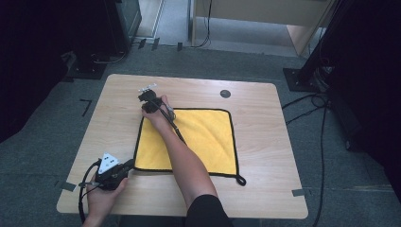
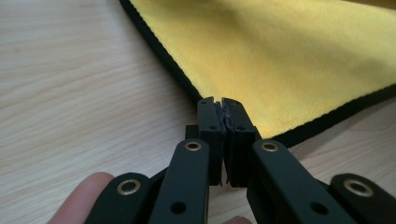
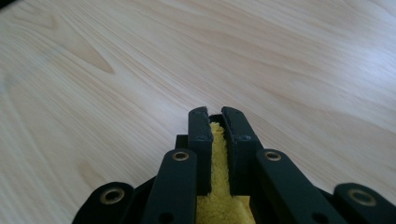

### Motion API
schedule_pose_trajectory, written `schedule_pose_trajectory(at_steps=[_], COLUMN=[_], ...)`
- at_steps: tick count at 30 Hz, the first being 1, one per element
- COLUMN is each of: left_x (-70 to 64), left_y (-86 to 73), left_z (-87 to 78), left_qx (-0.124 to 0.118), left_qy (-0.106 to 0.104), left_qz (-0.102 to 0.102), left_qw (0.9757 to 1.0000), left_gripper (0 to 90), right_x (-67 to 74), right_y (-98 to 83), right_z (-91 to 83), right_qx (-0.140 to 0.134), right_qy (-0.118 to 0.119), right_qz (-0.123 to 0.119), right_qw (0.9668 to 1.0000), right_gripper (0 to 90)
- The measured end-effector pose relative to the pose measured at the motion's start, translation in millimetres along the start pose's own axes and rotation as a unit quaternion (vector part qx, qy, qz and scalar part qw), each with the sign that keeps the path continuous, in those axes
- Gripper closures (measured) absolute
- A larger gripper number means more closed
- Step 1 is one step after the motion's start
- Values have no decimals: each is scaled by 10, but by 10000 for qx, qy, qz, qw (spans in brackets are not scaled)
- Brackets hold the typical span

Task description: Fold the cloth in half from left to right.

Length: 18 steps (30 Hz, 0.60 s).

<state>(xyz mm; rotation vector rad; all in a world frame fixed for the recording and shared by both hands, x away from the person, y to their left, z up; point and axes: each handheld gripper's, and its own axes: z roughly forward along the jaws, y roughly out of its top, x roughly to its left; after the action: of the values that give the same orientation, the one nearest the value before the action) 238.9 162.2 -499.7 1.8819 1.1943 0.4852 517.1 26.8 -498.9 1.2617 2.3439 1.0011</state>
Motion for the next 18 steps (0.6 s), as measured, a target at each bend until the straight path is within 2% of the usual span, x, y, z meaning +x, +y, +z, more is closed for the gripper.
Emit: schedule_pose_trajectory(at_steps=[1,2,3,5,8,9,10,11,12,13,14,15,16,17,18], left_x=[52,52,130,211,229,229,169,2,2,-91,-248,-248,-401,-471,-471], left_y=[15,15,41,68,127,127,157,200,200,222,261,261,315,346,346], left_z=[-71,-71,-176,-298,-494,-494,-538,-561,-561,-553,-517,-517,-446,-402,-402], left_qx=[-147,-147,-344,-559,-953,-953,-1057,-1117,-1117,-1117,-1077,-1077,-1004,-986,-986], left_qy=[108,108,308,535,594,594,533,464,464,412,321,321,159,69,69], left_qz=[-112,-112,-244,-393,-530,-530,-439,-157,-157,-25,196,196,366,400,400], left_qw=[9998,9998,9986,9962,9923,9923,9920,9925,9925,9929,9935,9935,9941,9943,9943], left_gripper=[881,881,882,882,883,883,883,882,882,883,883,882,883,882,883], right_x=[74,109,165,253,371,378,353,307,307,170,90,30,-69,-131,-225], right_y=[104,150,232,350,552,608,659,685,685,694,669,639,575,529,465], right_z=[-19,-29,-47,-87,-219,-281,-353,-409,-409,-519,-571,-615,-683,-725,-780], right_qx=[-101,-149,-206,-365,-704,-789,-891,-925,-925,-846,-864,-847,-842,-833,-858], right_qy=[155,232,430,663,875,945,1011,1041,1041,1240,1330,1386,1401,1378,1347], right_qz=[-45,-11,65,100,68,98,95,71,71,31,-15,-50,-97,-123,-165], right_qw=[9998,9996,9988,9971,9937,9924,9908,9902,9902,9887,9873,9867,9865,9869,9870], right_gripper=[832,832,832,831,830,830,829,828,828,827,827,827,828,828,828])
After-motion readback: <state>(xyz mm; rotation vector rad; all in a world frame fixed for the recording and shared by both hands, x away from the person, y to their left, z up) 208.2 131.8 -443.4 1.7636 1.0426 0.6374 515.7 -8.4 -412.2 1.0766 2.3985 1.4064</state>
